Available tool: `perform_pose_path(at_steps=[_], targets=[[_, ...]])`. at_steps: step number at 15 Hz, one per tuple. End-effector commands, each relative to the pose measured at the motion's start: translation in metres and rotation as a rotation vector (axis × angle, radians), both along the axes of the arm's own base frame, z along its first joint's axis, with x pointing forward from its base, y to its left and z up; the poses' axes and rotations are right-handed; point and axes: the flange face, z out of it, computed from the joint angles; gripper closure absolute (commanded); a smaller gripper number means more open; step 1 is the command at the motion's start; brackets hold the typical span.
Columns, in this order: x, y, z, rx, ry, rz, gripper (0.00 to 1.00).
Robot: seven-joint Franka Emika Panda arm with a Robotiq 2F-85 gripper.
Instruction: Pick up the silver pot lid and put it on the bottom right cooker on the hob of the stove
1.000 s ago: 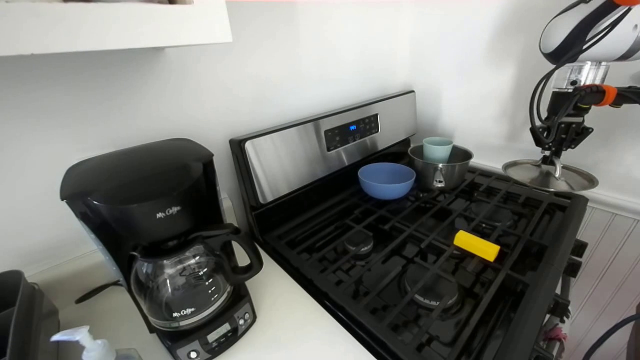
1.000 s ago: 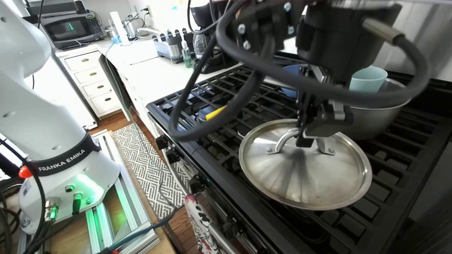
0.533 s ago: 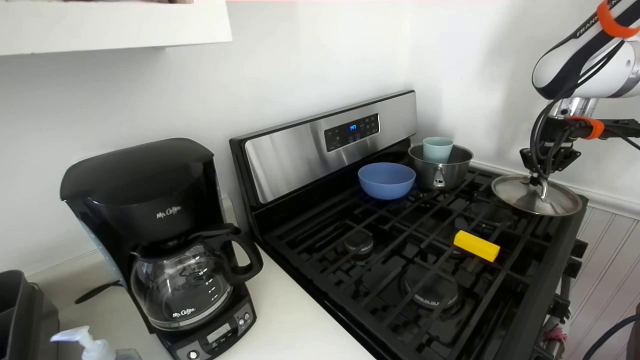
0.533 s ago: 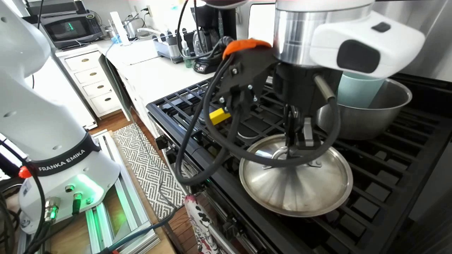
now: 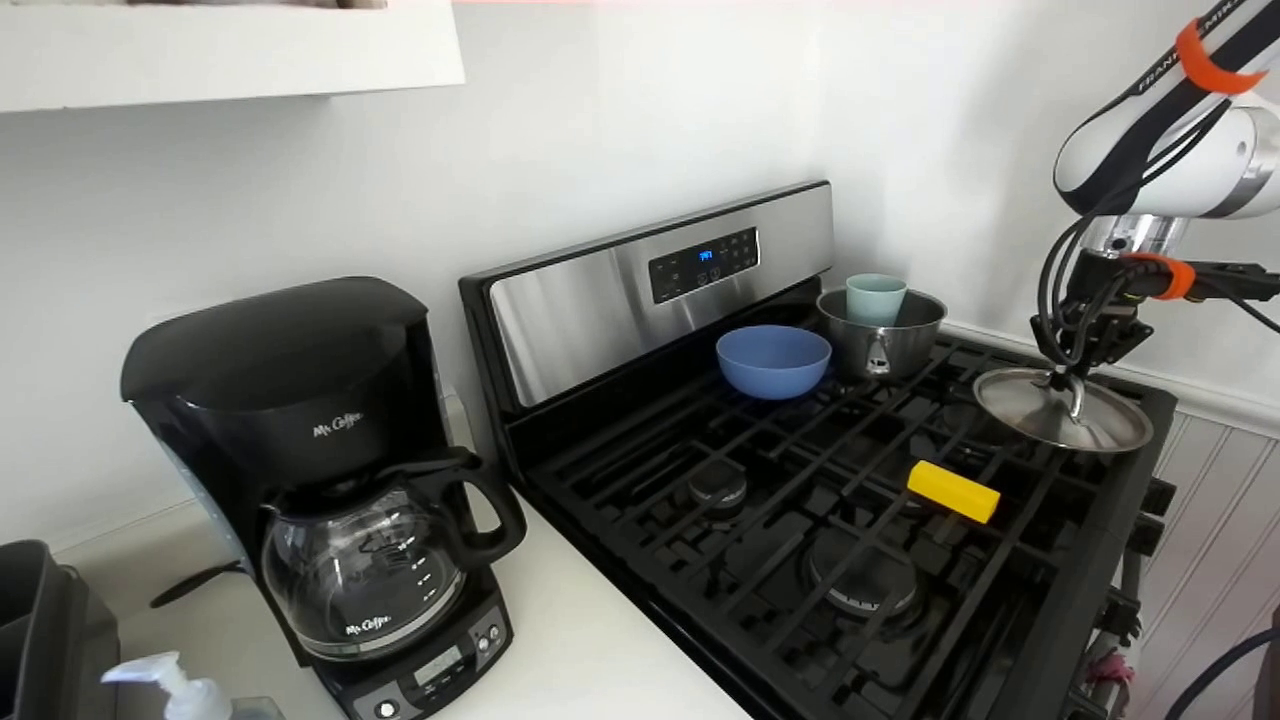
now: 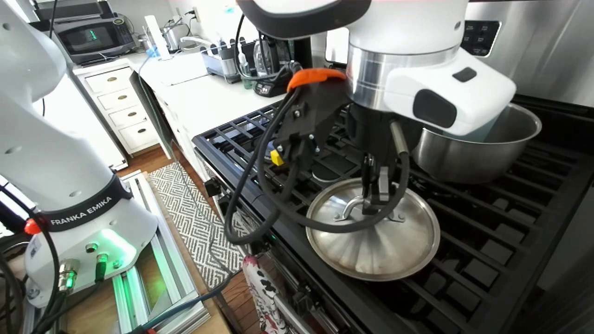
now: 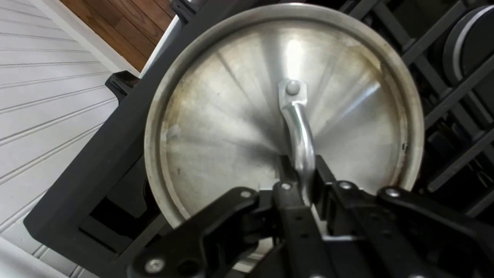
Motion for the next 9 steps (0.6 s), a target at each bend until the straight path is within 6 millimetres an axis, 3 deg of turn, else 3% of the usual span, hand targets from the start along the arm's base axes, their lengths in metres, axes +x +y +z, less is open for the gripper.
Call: perform_pose_path(at_steps=[1, 3, 4, 6, 9], targets=[[0.004, -0.001, -0.009, 0.027, 0.000, -0.026, 0.96], [0.005, 0.000, -0.015, 0.032, 0.012, -0.034, 0.96], [0.006, -0.002, -0.013, 0.029, 0.017, -0.031, 0.60], [0.005, -0.008, 0.004, 0.012, 0.009, -0.032, 0.53], [-0.001, -0.025, 0.054, -0.023, -0.054, -0.001, 0.32]])
